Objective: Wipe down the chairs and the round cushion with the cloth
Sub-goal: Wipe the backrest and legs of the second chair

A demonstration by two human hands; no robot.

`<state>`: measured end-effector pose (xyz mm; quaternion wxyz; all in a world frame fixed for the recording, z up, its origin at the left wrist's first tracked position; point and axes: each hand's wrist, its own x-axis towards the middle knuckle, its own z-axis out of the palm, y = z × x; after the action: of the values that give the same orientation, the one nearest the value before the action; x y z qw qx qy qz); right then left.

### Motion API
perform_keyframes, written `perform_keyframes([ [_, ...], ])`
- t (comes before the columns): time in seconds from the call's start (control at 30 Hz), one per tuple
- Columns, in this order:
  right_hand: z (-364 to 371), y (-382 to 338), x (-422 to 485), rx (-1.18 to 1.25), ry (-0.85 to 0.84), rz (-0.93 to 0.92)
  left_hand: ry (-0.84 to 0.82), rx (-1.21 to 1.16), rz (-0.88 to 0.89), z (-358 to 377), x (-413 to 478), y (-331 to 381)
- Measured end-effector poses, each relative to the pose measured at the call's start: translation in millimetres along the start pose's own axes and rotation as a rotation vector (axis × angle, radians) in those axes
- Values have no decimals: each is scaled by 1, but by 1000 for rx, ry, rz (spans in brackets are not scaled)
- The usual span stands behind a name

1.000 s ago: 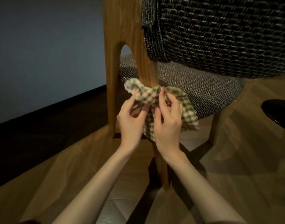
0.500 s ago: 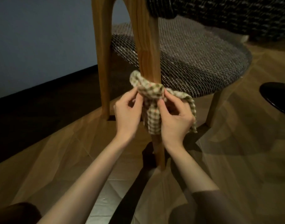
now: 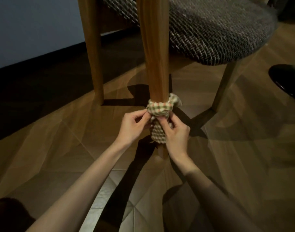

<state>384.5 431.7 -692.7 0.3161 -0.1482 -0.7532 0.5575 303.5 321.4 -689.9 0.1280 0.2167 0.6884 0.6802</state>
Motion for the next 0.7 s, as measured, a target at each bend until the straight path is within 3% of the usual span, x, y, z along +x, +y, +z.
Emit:
perform_keyframes([
  [0.13, -8, 12, -11, -82, -110, 42, -11, -43, -81, 6, -10, -15],
  [0.43, -4, -36, 32, -137, -125, -187, 143, 74, 236, -9, 14, 55],
  [0.7, -2, 25, -4, -116, -266, 78, 64, -14, -20, 10, -15, -4],
])
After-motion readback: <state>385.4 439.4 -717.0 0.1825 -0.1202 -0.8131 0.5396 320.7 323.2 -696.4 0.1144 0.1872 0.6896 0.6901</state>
